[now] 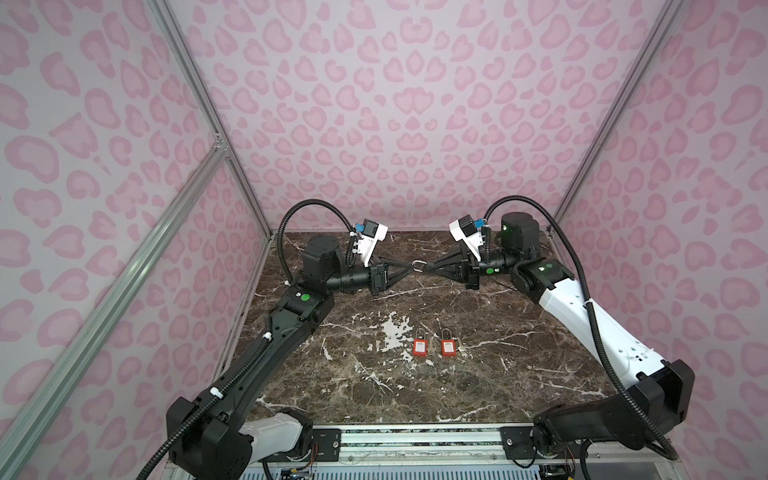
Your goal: Lock with the key
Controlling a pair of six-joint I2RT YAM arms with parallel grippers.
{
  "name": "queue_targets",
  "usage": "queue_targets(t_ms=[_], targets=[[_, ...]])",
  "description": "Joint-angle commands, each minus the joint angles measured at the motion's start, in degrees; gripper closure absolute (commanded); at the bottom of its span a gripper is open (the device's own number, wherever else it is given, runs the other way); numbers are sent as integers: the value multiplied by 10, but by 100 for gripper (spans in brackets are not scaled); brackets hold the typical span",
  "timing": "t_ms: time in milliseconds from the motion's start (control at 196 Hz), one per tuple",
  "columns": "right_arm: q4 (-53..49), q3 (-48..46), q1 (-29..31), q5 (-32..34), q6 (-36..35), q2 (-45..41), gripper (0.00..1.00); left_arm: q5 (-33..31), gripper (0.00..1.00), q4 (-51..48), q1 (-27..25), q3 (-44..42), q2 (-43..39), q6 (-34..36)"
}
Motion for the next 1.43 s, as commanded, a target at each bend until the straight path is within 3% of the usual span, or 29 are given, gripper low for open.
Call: queue_targets(t_ms=[0, 372, 668, 984, 1422], targets=[[20, 6, 2, -11, 8, 5, 100, -6, 85, 13, -4, 0, 1, -2], [-2, 13, 10, -21, -6, 14, 100, -13, 96, 17, -7, 4, 2, -3], [-5, 35, 10, -87, 34, 35, 100, -6, 96, 15, -8, 1, 2, 1], [-91, 66, 9, -110, 9, 58, 100, -21, 96, -9, -9, 2, 0, 23], [30, 49, 21, -63, 69, 63, 100, -14, 96, -8, -41, 10, 25, 20]])
